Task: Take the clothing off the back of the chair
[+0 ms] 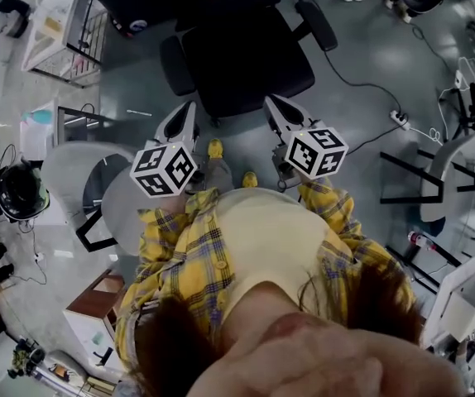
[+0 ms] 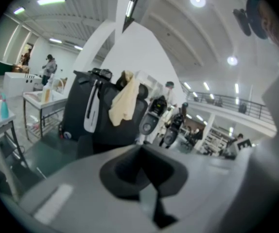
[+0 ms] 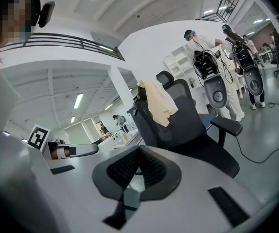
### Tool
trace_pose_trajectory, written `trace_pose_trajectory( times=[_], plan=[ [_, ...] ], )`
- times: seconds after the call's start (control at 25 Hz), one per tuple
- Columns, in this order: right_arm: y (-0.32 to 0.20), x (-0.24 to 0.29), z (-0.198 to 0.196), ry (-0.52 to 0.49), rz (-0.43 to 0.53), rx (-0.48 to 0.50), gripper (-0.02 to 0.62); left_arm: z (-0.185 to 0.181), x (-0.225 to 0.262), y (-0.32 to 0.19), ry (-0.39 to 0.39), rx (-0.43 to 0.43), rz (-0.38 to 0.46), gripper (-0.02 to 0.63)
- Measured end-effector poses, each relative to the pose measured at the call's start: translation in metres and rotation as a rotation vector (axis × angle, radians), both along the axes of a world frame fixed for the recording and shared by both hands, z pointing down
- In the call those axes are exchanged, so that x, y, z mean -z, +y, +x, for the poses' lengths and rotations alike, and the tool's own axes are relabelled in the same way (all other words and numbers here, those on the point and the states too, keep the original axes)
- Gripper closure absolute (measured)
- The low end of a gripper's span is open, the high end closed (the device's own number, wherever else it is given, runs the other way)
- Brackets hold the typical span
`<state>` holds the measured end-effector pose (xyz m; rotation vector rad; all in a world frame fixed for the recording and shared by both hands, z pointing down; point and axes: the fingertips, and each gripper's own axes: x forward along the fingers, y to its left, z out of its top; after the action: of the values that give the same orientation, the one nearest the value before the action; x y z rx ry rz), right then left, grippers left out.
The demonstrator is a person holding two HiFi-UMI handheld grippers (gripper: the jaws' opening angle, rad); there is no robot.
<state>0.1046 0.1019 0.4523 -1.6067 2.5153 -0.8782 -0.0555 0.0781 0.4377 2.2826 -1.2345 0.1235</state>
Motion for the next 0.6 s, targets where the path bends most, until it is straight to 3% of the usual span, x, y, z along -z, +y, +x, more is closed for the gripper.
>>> trace_pose_trajectory(
  times=[0.6],
  plan=[
    [-0.113,0.015,-0.046,0.06,0.018,-0.013,0.581,-0.042,0.005,-0.113,0.005,-0.043,0.031,0.6]
  ],
)
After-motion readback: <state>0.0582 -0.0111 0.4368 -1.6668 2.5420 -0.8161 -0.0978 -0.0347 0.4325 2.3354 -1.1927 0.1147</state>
